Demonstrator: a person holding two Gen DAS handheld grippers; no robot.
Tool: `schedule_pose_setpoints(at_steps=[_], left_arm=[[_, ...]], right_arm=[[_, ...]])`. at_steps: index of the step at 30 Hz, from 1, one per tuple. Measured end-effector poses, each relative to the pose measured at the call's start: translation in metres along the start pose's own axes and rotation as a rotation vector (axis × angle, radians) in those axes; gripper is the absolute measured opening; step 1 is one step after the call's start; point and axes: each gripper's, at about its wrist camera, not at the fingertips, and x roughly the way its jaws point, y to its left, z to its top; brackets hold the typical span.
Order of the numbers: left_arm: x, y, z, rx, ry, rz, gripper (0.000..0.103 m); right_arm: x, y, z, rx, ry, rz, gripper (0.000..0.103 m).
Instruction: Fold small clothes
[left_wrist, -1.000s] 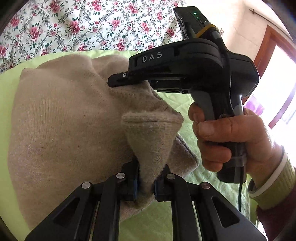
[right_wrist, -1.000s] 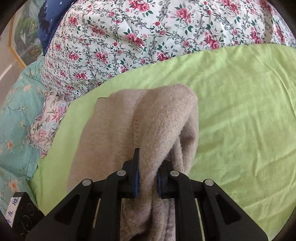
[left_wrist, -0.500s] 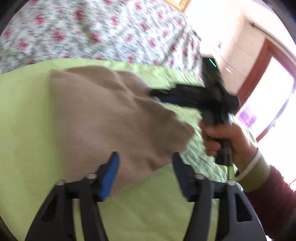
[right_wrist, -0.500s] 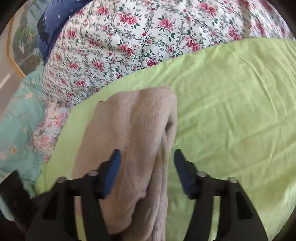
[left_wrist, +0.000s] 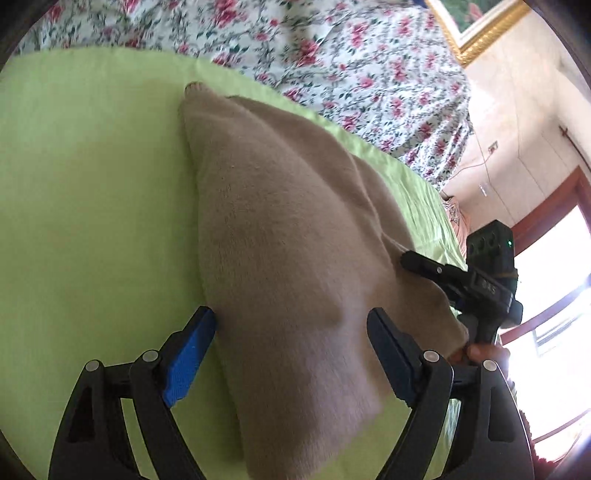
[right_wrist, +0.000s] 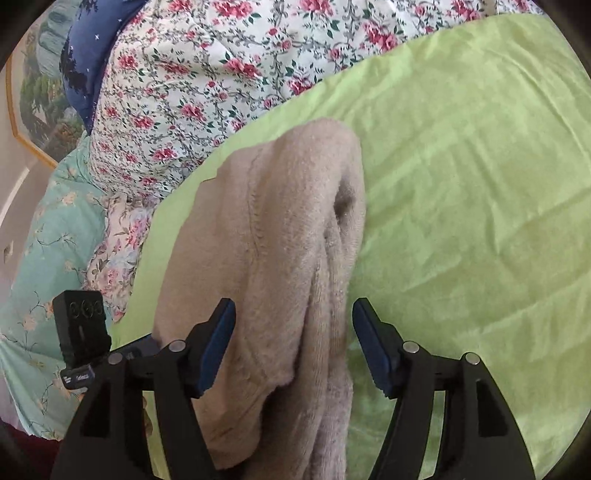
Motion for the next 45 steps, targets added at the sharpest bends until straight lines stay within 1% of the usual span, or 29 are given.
schedule_pose_setpoints(at_steps=[2, 5, 7, 8, 9, 10, 11, 12, 13, 14, 15, 17, 19, 22, 25, 31, 35, 37, 39, 41, 44, 45], left_arm=[[0.011, 0.004, 0.004, -0.007, 0.013, 0.017, 0.086], [0.025, 0.012, 0.007, -0.028, 0.031, -0.011, 0.087], [0.028, 0.012, 0.006, -0.018, 0.026, -0.021, 0.083], [0.028, 0.012, 0.005, -0.012, 0.024, -0.023, 0.079], [0.027, 0.011, 0.004, -0.005, 0.021, -0.019, 0.074], [0.027, 0.009, 0.003, 0.009, 0.018, -0.014, 0.072], [0.026, 0.007, 0.002, 0.028, 0.016, -0.009, 0.066], [0.026, 0.006, 0.001, 0.042, 0.013, -0.005, 0.061], [0.024, 0.005, 0.0, 0.054, 0.009, -0.003, 0.058], [0.019, 0.004, -0.001, 0.066, 0.0, -0.006, 0.054], [0.014, 0.003, -0.001, 0.071, -0.007, -0.011, 0.051], [0.002, 0.002, -0.002, 0.074, -0.023, -0.024, 0.05], [-0.014, 0.003, -0.005, 0.077, -0.048, -0.027, 0.049], [-0.051, 0.008, -0.013, 0.096, -0.097, -0.011, 0.049], [-0.091, 0.021, -0.025, 0.095, -0.133, 0.001, 0.049], [-0.172, 0.052, -0.061, 0.093, -0.222, 0.091, 0.048], [-0.21, 0.073, -0.081, 0.072, -0.269, 0.12, 0.048], [-0.221, 0.085, -0.092, 0.058, -0.28, 0.133, 0.048], [-0.224, 0.099, -0.103, 0.038, -0.273, 0.139, 0.048], [-0.223, 0.114, -0.114, 0.002, -0.25, 0.145, 0.049], [-0.211, 0.131, -0.128, -0.029, -0.197, 0.167, 0.049], [-0.208, 0.133, -0.131, -0.031, -0.189, 0.169, 0.052]], right_arm=[[0.008, -0.001, 0.001, 0.002, 0.021, -0.009, 0.067], [0.014, -0.002, 0.0, -0.005, 0.03, -0.006, 0.067], [0.018, -0.002, 0.001, 0.001, 0.037, 0.003, 0.066], [0.02, -0.002, 0.001, 0.002, 0.043, 0.009, 0.063], [0.023, -0.001, 0.002, 0.006, 0.054, 0.018, 0.051], [0.024, -0.001, 0.002, 0.011, 0.059, 0.019, 0.046], [0.025, 0.002, 0.001, 0.009, 0.056, 0.006, 0.045], [0.024, 0.005, 0.0, 0.002, 0.048, 0.001, 0.04], [0.021, 0.008, -0.001, 0.002, 0.04, 0.0, 0.037], [0.019, 0.011, -0.002, 0.005, 0.031, 0.001, 0.036], [0.016, 0.016, -0.004, 0.006, 0.017, 0.006, 0.035], [0.01, 0.029, -0.008, -0.004, -0.005, 0.024, 0.034], [0.009, 0.047, -0.017, -0.022, -0.011, 0.041, 0.033], [0.015, 0.078, -0.032, -0.052, -0.014, 0.083, 0.033], [0.028, 0.11, -0.045, -0.088, -0.014, 0.123, 0.033], [0.06, 0.177, -0.069, -0.182, 0.005, 0.195, 0.033], [0.081, 0.208, -0.082, -0.222, 0.036, 0.235, 0.033], [0.09, 0.214, -0.088, -0.235, 0.06, 0.234, 0.033], [0.104, 0.219, -0.095, -0.241, 0.095, 0.222, 0.033], [0.117, 0.219, -0.104, -0.242, 0.128, 0.198, 0.033], [0.123, 0.211, -0.112, -0.221, 0.146, 0.177, 0.034], [0.123, 0.206, -0.113, -0.203, 0.151, 0.18, 0.038]])
